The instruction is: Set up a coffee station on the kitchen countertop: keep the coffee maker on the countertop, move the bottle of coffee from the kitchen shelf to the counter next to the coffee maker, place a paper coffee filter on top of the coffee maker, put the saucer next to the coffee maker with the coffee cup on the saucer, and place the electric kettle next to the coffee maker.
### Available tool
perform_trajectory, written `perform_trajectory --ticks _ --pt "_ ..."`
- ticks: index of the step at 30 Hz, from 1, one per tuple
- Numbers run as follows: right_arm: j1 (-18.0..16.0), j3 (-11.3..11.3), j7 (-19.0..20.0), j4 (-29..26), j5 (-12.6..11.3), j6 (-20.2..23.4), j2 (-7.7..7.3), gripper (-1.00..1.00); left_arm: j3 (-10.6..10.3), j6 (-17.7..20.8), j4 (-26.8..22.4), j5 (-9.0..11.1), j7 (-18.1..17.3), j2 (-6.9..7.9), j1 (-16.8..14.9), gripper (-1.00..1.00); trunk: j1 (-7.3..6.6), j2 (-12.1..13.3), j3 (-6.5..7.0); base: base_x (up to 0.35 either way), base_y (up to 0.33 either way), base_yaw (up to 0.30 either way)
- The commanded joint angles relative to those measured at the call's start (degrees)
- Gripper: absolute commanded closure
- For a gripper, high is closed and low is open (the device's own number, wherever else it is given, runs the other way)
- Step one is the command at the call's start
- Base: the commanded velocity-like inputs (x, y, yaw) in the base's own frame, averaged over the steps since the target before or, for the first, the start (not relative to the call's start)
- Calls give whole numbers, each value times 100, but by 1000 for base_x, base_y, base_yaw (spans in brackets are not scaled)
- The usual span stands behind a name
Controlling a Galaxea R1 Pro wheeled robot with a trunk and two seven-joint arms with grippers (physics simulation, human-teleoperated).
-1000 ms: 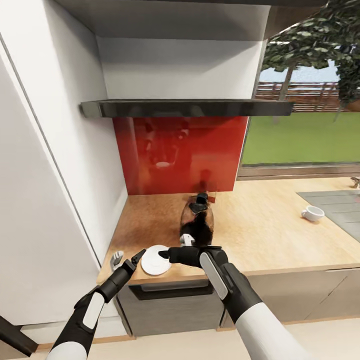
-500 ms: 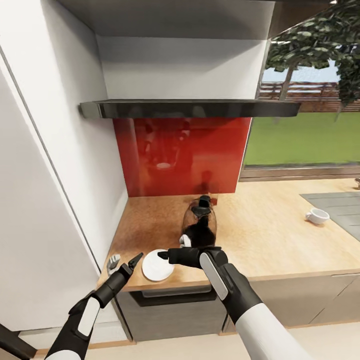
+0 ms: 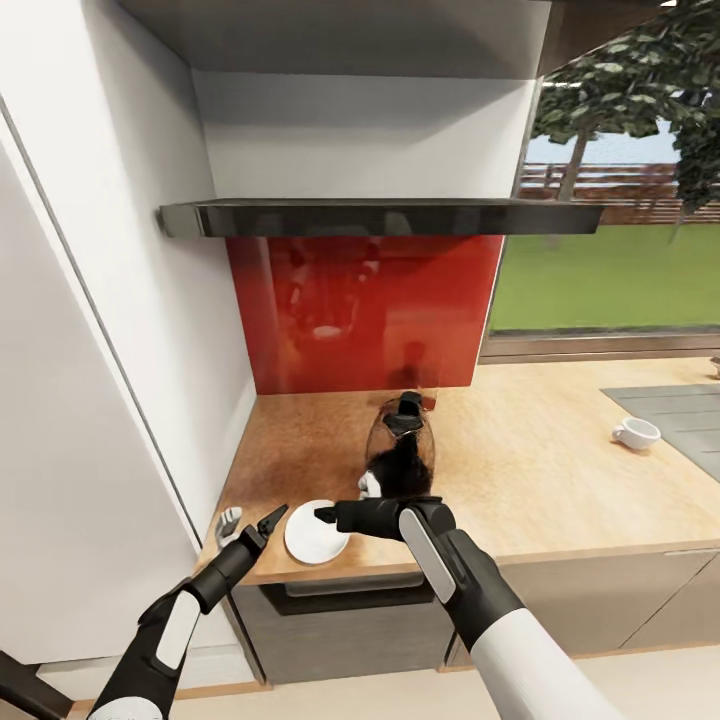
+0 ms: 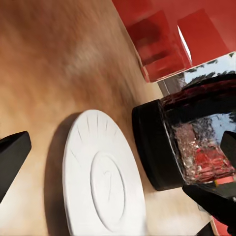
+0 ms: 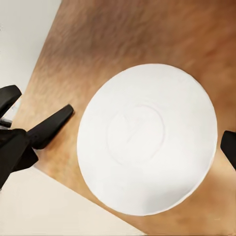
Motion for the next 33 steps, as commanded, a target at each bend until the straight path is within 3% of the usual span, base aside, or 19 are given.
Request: perform_trajectory --ticks 1,4,5,7,28,33 --pt "-1 -5 59 30 25 23 1 -100 24 83 0 -4 -10 14 -16 -100 4 -12 -13 0 0 0" --pt "3 -5 155 126 29 23 1 -100 26 221 -1 -1 -10 92 -20 -100 4 -12 -13 0 0 0" --pt "4 -6 920 434 30 23 1 -100 26 783 -1 -1 -10 116 -16 -100 4 -12 -13 0 0 0" --pt "5 -6 1028 475 32 23 1 -100 23 837 -1 -1 -10 142 -11 -100 4 -12 -13 0 0 0" --pt "5 -17 1111 770 44 23 1 -100 18 911 3 -1 -1 185 9 -100 4 -12 -13 0 0 0" --pt "5 -23 1111 777 47 23 1 -100 18 1276 0 -4 -9 187 9 -100 4 -12 -13 0 0 0"
